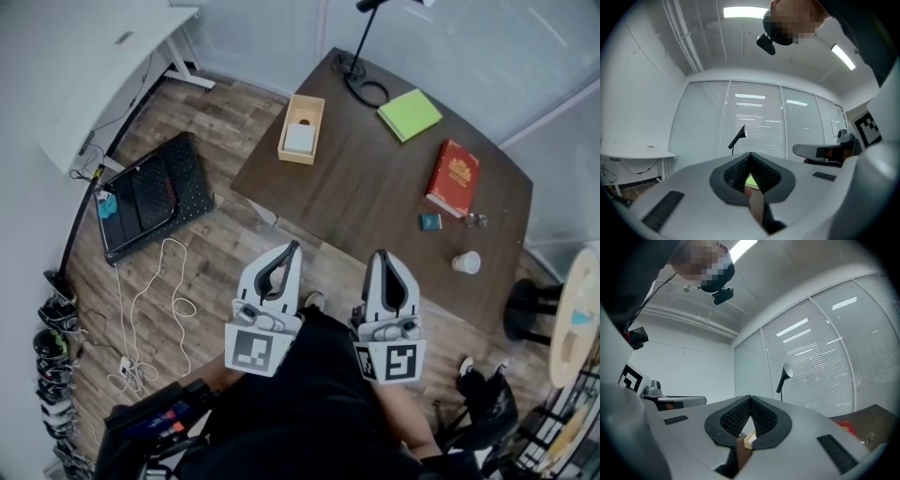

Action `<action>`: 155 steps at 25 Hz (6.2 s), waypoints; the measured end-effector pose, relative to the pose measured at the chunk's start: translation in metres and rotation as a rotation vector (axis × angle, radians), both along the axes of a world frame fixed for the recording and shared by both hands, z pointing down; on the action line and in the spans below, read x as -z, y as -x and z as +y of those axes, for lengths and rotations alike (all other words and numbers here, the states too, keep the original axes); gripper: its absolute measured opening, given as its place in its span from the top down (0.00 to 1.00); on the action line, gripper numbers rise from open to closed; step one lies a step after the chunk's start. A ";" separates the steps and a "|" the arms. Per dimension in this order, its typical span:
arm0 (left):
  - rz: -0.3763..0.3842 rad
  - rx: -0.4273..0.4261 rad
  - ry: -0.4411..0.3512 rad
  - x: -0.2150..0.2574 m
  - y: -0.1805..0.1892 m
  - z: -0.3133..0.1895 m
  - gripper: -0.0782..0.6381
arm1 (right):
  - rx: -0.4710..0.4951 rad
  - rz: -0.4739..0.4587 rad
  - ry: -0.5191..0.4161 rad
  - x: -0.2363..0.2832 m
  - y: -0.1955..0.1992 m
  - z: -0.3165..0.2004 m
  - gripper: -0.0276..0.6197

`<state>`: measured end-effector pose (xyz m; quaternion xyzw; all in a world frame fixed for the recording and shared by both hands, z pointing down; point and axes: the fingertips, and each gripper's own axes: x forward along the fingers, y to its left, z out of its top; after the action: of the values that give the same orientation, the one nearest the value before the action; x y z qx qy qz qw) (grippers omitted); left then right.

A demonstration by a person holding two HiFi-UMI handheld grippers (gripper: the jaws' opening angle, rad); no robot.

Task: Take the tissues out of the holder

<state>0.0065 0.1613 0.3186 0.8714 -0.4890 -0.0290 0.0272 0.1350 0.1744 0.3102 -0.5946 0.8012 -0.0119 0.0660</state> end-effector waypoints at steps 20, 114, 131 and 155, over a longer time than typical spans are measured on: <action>-0.033 -0.005 -0.008 -0.015 -0.047 -0.064 0.89 | 0.015 0.045 0.023 -0.022 -0.025 -0.068 0.94; -0.006 -0.007 0.237 -0.102 0.080 -0.384 0.89 | 0.885 1.070 0.879 -0.356 0.117 -0.366 0.47; -0.010 0.018 0.262 -0.112 0.096 -0.382 0.89 | 0.983 1.170 0.936 -0.383 0.130 -0.376 0.35; -0.006 0.060 0.279 -0.121 0.125 -0.383 0.89 | 1.021 1.279 0.983 -0.416 0.134 -0.374 0.28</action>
<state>-0.1188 -0.2220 0.4397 0.8442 -0.5142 0.0410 0.1458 0.0010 -0.2000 0.7266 -0.0285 0.7537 -0.0473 -0.6549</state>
